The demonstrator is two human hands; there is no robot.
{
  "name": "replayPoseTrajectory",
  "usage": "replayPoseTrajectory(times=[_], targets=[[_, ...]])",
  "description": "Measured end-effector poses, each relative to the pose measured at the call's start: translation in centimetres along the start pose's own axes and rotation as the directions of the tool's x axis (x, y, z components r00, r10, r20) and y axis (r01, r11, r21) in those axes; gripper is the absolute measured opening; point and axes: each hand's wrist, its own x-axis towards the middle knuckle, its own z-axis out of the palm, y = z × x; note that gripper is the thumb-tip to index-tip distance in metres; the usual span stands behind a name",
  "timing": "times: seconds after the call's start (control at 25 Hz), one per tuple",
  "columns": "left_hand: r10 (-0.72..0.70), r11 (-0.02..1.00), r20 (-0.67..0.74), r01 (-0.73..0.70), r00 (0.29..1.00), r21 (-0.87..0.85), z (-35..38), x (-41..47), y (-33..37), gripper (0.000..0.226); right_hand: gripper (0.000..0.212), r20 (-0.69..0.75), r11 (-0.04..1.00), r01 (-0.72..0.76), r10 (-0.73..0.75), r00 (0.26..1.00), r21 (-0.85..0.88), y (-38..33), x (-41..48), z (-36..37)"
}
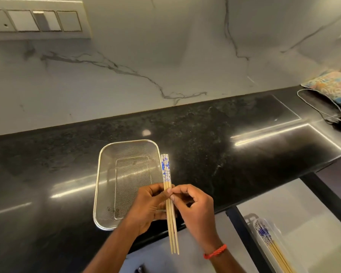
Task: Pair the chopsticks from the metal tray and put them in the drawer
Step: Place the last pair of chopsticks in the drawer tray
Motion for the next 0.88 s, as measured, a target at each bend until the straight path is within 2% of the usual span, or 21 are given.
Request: replayPoseTrajectory(times=[0.12, 0.28, 0.4, 0.64, 0.76, 0.88], targets=[[0.016, 0.999, 0.018, -0.016, 1.000, 0.030, 2.3, -0.2, -0.3, 0.015, 0.013, -0.014, 0.996, -0.090, 0.091, 0.996, 0.010, 0.9, -0.9, -2.8], [0.018, 1.000, 0.011, -0.019, 1.000, 0.024, 6.7, -0.5, -1.2, 0.017, 0.012, 0.124, 0.963, -0.264, 0.257, 0.958, 0.047, 2.1, -2.3, -7.0], [-0.002, 1.000, 0.016, 0.002, 1.000, 0.008, 9.9, -0.8, -1.9, 0.021, 0.012, 0.157, 0.939, -0.334, 0.319, 0.935, 0.080, 3.1, -3.4, -9.4], [-0.040, 0.998, 0.072, 0.036, 0.997, 0.058, 15.0, -2.0, -3.5, 0.028, 0.019, 0.258, 0.892, -0.420, 0.371, 0.892, 0.169, 4.8, -5.4, -13.7], [-0.055, 0.995, 0.099, 0.046, 0.994, 0.092, 17.2, -2.8, -4.6, 0.026, 0.018, 0.266, 0.879, -0.419, 0.357, 0.895, 0.230, 5.7, -6.3, -15.5], [-0.040, 0.994, 0.111, 0.028, 0.993, 0.108, 18.7, -3.4, -5.7, 0.033, 0.016, 0.287, 0.871, -0.418, 0.344, 0.894, 0.258, 6.8, -7.3, -17.4]])
